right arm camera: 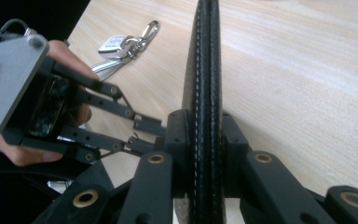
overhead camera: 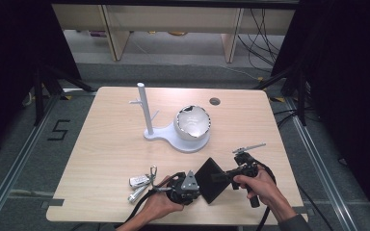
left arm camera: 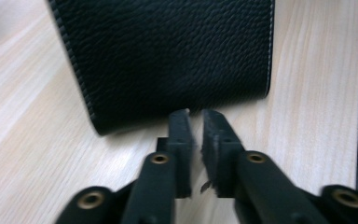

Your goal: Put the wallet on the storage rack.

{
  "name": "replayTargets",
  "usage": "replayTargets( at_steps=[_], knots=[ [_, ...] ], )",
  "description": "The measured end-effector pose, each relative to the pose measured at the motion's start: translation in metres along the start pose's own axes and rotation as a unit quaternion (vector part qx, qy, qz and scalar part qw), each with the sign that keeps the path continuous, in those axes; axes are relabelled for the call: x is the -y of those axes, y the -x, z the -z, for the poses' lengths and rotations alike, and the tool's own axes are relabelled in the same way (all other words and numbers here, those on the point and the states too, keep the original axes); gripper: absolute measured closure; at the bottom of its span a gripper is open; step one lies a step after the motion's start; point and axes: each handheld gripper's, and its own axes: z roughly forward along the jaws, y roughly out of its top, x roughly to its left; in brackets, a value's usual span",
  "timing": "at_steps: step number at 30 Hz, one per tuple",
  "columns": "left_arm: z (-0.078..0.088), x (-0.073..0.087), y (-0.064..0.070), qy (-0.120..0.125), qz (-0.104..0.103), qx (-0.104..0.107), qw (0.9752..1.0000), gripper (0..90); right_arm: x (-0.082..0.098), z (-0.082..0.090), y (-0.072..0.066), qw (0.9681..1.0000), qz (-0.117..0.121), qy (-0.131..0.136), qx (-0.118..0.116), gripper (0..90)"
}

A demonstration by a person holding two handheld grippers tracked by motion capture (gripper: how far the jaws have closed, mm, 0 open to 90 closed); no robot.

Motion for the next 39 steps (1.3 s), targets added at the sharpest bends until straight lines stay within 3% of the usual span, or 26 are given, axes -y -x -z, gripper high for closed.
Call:
replayTargets(
  at_steps=[3, 4, 5, 8, 9, 13, 16, 21, 24, 25, 28, 30, 31, 32, 34, 36, 37, 39],
  knots=[
    [0.008, 0.003, -0.001, 0.007, 0.01, 0.0, 0.9999, 72.7, -0.002, 0.003, -0.002, 0.9999, 0.011, 0.004, -0.003, 79.0],
    [0.012, 0.004, -0.001, 0.005, 0.011, 0.001, 0.9999, 69.4, -0.003, 0.007, -0.005, 0.9999, 0.004, 0.003, -0.009, 79.0],
    [0.018, 0.006, 0.001, 0.019, 0.027, -0.004, 0.9995, 67.0, -0.004, 0.008, -0.006, 0.9999, 0.009, 0.008, -0.003, 79.0],
    [0.033, 0.012, 0.002, 0.026, 0.04, -0.01, 0.9988, 57.3, -0.013, 0.02, -0.011, 0.9996, 0.024, 0.014, 0.001, 79.0],
    [0.039, 0.015, 0.001, 0.021, 0.037, -0.007, 0.9991, 55.5, -0.015, 0.023, -0.011, 0.9994, 0.027, 0.02, 0.011, 79.0],
    [0.062, 0.03, 0.001, 0.024, 0.06, -0.012, 0.9978, 49.9, -0.028, 0.033, -0.01, 0.9987, 0.035, 0.035, 0.015, 79.0],
    [0.07, 0.037, 0.0, 0.02, 0.067, -0.015, 0.9975, 45.7, -0.034, 0.037, -0.01, 0.9984, 0.032, 0.042, 0.019, 79.0],
    [0.083, 0.055, 0.003, 0.028, 0.096, -0.026, 0.9946, 42.4, -0.052, 0.047, -0.011, 0.9977, 0.021, 0.061, 0.024, 79.0],
    [0.089, 0.065, 0.004, 0.017, 0.099, -0.024, 0.9946, 40.6, -0.064, 0.052, -0.007, 0.9965, 0.023, 0.074, 0.03, 79.0],
    [0.09, 0.068, 0.006, 0.019, 0.103, -0.024, 0.9942, 40.0, -0.069, 0.055, -0.005, 0.9956, 0.032, 0.078, 0.042, 78.9],
    [0.095, 0.079, 0.008, 0.01, 0.108, -0.029, 0.9937, 37.7, -0.082, 0.06, -0.004, 0.9947, 0.027, 0.087, 0.047, 78.9],
    [0.096, 0.082, 0.008, 0.01, 0.112, -0.028, 0.9933, 37.4, -0.087, 0.061, -0.004, 0.9951, 0.019, 0.089, 0.04, 78.9],
    [0.098, 0.084, 0.008, 0.011, 0.11, -0.03, 0.9934, 37.3, -0.09, 0.063, -0.003, 0.9941, 0.03, 0.093, 0.048, 78.9],
    [0.099, 0.087, 0.009, 0.011, 0.117, -0.033, 0.9925, 36.8, -0.093, 0.063, -0.004, 0.9942, 0.019, 0.096, 0.044, 78.9],
    [0.102, 0.09, 0.008, 0.011, 0.118, -0.031, 0.9925, 36.2, -0.1, 0.065, -0.001, 0.9932, 0.026, 0.101, 0.053, 78.9],
    [0.104, 0.094, 0.009, 0.017, 0.127, -0.037, 0.9911, 36.1, -0.105, 0.066, -0.002, 0.9938, 0.008, 0.099, 0.05, 78.9],
    [0.106, 0.096, 0.008, 0.015, 0.122, -0.035, 0.9917, 36.1, -0.109, 0.067, 0.001, 0.9927, 0.018, 0.107, 0.053, 78.9],
    [0.107, 0.098, 0.009, 0.02, 0.137, -0.038, 0.9897, 36.1, -0.115, 0.068, 0.001, 0.992, 0.013, 0.11, 0.06, 78.9]
  ],
)
